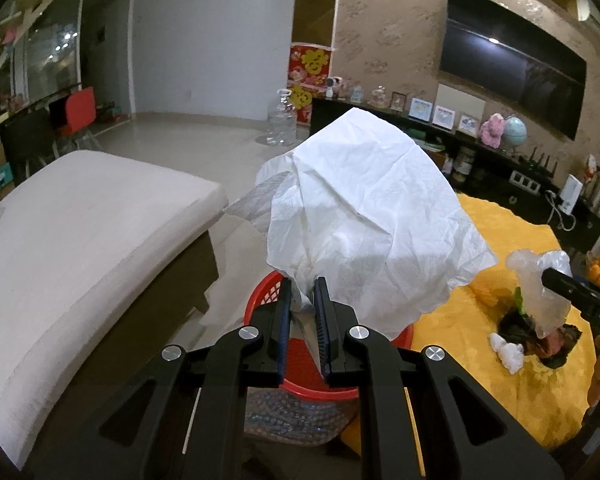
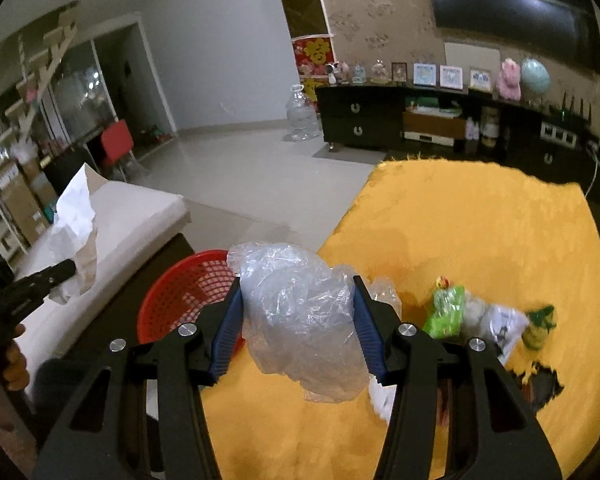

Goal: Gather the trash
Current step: 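Carry tissue and plastic bag over the red wastebasket and open both tools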

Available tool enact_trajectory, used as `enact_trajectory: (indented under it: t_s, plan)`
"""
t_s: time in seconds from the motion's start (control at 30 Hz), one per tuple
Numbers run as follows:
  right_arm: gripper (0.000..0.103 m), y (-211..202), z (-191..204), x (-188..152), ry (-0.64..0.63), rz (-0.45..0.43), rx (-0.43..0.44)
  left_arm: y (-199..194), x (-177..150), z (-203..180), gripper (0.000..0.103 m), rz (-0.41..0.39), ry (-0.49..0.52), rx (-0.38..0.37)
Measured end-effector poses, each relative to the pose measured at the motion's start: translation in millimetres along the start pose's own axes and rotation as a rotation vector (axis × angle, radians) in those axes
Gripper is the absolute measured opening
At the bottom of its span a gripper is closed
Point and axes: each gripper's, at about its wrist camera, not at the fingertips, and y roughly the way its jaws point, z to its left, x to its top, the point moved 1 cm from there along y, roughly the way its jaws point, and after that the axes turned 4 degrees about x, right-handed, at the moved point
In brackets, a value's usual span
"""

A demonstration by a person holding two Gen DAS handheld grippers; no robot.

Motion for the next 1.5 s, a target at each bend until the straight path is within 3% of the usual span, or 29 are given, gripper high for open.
enact_trajectory:
  t_s: [0.23, 0.5, 0.67, 0.83, 1.03, 1.17, 1.3, 1.43, 1.5]
  plan:
    - [0.05, 29.1, 30.9, 19.4, -0.121, -0.004, -0.017, 23.6, 4.5, -5.8, 0.011, 0.024, -0.022, 0.062]
    - [0.05, 65.0, 54.1, 39.1, -0.158, 0.021, 0.081, 48.0, 5.3, -7.8, 0.011, 0.028, -0.043, 0.089]
    - [0.051, 91.5, 56.5, 29.1, -0.139, 0.048, 0.142, 71.3, -11.0, -9.3, 0.011, 0.067, -0.016, 0.091]
    - [0.051, 126.2, 53.2, 15.3, -0.114, 0.131, 0.164, 97.4, -26.2, -7.7, 0.011, 0.126, 0.0, 0.105]
    - [0.052, 142.6, 57.8, 5.1, -0.089, 0.181, 0.203, 114.7, -36.9, -6.4, 0.012, 0.183, -0.007, 0.105]
    - [0.059, 145.5, 60.3, 0.6, -0.075, 0.194, 0.216, 114.2, -37.7, -2.4, 0.034, 0.181, -0.02, 0.112]
    - [0.069, 142.2, 61.1, 0.2, -0.07, 0.184, 0.225, 108.4, -37.1, 4.5, 0.044, 0.17, -0.052, 0.115]
    - [0.07, 137.4, 58.2, 1.6, -0.057, 0.172, 0.225, 103.3, -35.7, 2.0, 0.052, 0.142, -0.026, 0.125]
    - [0.071, 131.8, 55.7, 2.2, -0.055, 0.161, 0.215, 98.5, -34.5, 0.5, 0.061, 0.116, -0.01, 0.137]
